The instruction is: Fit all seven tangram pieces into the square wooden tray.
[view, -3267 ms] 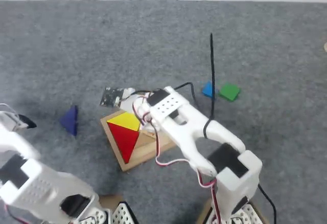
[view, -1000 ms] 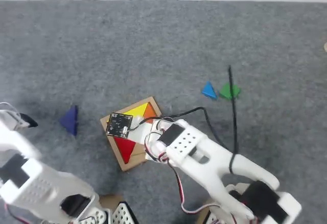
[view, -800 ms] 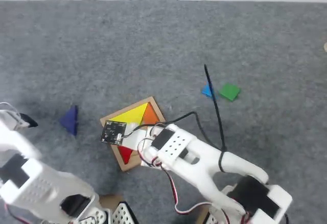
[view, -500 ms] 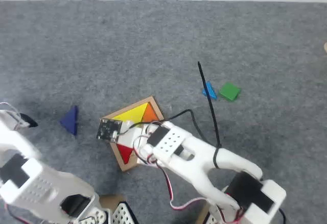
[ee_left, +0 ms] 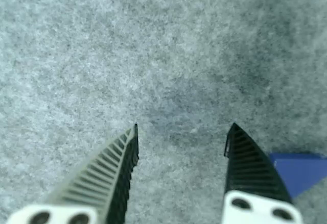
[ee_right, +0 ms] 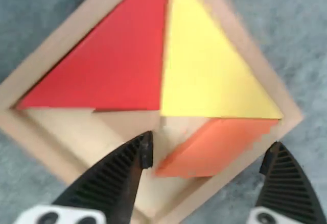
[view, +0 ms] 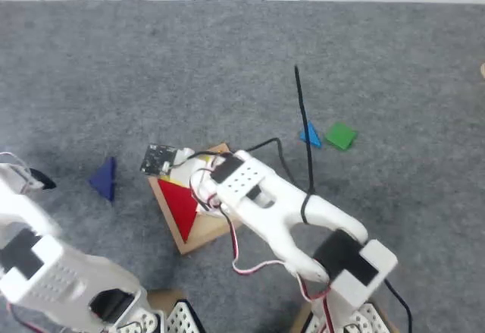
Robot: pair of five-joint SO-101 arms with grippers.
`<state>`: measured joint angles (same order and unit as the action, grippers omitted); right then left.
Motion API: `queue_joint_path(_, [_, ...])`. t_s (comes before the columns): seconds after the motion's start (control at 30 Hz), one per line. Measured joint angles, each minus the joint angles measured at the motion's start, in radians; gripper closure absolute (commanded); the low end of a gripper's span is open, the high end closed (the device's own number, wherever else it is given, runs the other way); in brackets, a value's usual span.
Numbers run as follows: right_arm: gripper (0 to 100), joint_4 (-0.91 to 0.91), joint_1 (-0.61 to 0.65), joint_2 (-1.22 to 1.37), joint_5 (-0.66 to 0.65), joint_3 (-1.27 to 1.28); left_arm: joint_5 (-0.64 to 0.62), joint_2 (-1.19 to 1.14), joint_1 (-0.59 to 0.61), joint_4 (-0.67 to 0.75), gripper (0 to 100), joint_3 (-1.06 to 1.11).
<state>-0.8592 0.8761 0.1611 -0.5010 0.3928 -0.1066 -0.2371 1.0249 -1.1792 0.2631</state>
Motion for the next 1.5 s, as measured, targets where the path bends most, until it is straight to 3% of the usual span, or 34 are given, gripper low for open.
queue_joint_path(0.3, [66.3, -0.034, -0.011, 0.017, -0.006, -0.037, 0.000, 0.000, 0.000, 0.000, 74, 0.000])
queue_joint_path(0.77, [66.3, -0.041, 0.097, 0.015, 0.074, -0.021, 0.000, 0.000, 0.000, 0.000, 74, 0.000])
queue_joint_path(1.1, [66.3, -0.048, 0.144, -0.002, -0.018, 0.071, 0.000, 0.000, 0.000, 0.000, 74, 0.000])
queue_joint_path(1.3, [66.3, -0.095, 0.144, -0.117, -0.040, 0.098, 0.000, 0.000, 0.000, 0.000, 74, 0.000])
queue_joint_path(1.5, [66.3, -0.106, 0.044, -0.184, -0.040, 0.101, 0.002, 0.000, 0.000, 0.000, 74, 0.000])
